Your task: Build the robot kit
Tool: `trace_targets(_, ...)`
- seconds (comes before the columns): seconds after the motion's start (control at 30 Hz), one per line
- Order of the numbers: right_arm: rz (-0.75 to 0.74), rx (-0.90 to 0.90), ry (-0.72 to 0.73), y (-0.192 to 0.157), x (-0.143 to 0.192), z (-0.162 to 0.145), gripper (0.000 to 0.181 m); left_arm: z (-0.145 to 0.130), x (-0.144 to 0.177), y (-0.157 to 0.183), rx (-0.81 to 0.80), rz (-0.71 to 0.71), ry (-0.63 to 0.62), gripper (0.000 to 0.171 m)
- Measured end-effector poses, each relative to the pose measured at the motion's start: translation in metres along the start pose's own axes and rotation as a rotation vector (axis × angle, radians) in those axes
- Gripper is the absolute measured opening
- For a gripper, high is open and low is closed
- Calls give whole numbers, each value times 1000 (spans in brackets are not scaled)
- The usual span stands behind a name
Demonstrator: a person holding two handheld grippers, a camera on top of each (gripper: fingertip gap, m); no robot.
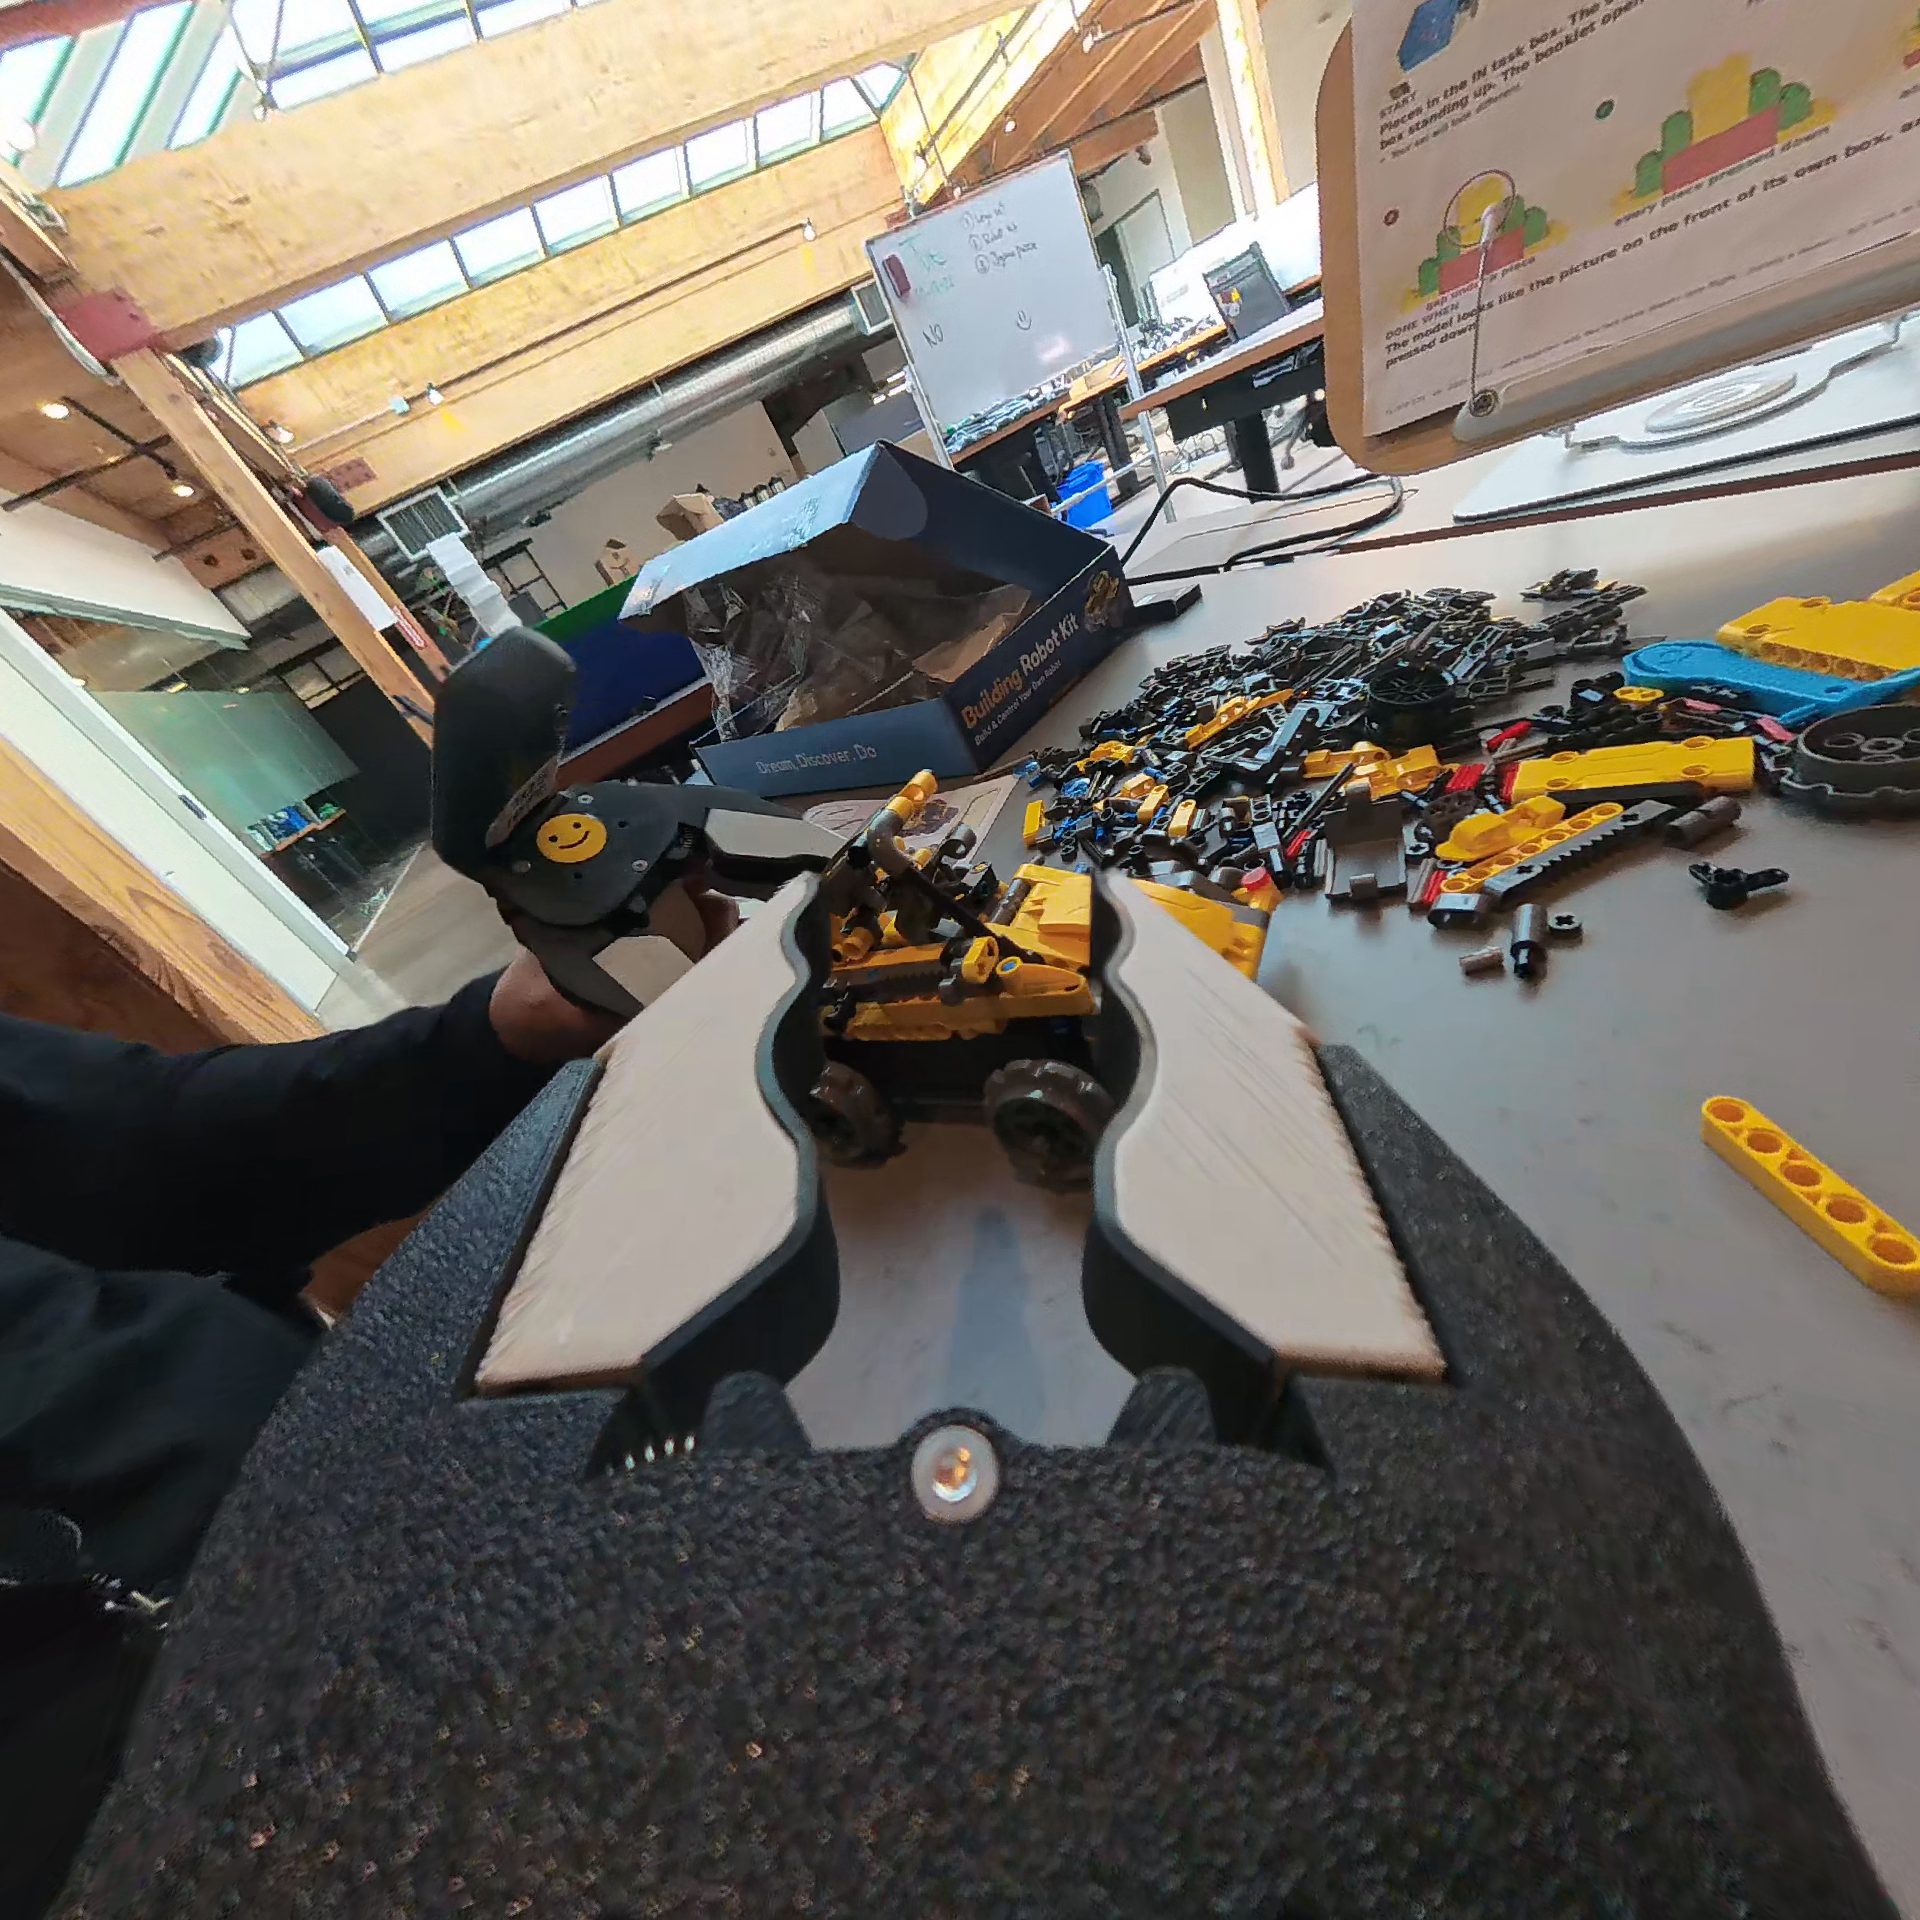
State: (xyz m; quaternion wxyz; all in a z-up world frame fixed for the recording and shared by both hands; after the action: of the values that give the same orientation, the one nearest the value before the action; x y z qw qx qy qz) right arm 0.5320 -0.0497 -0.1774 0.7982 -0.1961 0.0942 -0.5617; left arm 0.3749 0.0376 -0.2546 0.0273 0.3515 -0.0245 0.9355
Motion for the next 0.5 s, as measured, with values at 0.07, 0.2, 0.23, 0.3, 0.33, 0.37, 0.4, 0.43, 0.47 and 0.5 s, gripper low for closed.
trace_targets(0.07,-1,-25,3,3,-1,1,51,3,3,1,-22,15,26,102)
trace_targets(0.2,-39,-74,32,14,0,6,55,6,8,-1,-24,41,68,98)
trace_targets(0.23,-54,-70,45,16,1,7,55,7,9,-2,-20,41,81,97)
trace_targets(0.3,-92,-38,66,17,3,9,55,9,12,-2,-14,38,112,95)
trace_targets(0.33,-113,-18,70,17,3,9,55,10,13,-2,-13,37,121,94)
trace_targets(0.37,-135,4,68,17,2,8,55,10,14,-2,-13,33,123,93)
trace_targets(0.4,-155,26,62,16,1,7,55,10,14,-2,-12,36,123,94)
trace_targets(0.43,-171,46,53,16,-1,6,55,10,14,-2,-13,38,124,94)
trace_targets(0.47,-179,64,40,15,-2,5,55,10,14,-2,-14,40,125,94)
trace_targets(0.5,-178,77,25,14,-4,3,56,10,14,-2,-15,42,127,94)
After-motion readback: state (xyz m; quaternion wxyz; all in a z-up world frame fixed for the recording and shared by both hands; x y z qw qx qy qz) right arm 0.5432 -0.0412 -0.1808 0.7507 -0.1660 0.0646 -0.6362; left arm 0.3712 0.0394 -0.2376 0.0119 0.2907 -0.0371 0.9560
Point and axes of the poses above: each gripper's, where its closed fingertips meet, x back along the fingers, z out of its top, y = z × x across the jaws, the point moved 3 cm from there along x, back along the fingers, and after that the axes turned 12 degrees about -z, right-handed, at the moved point
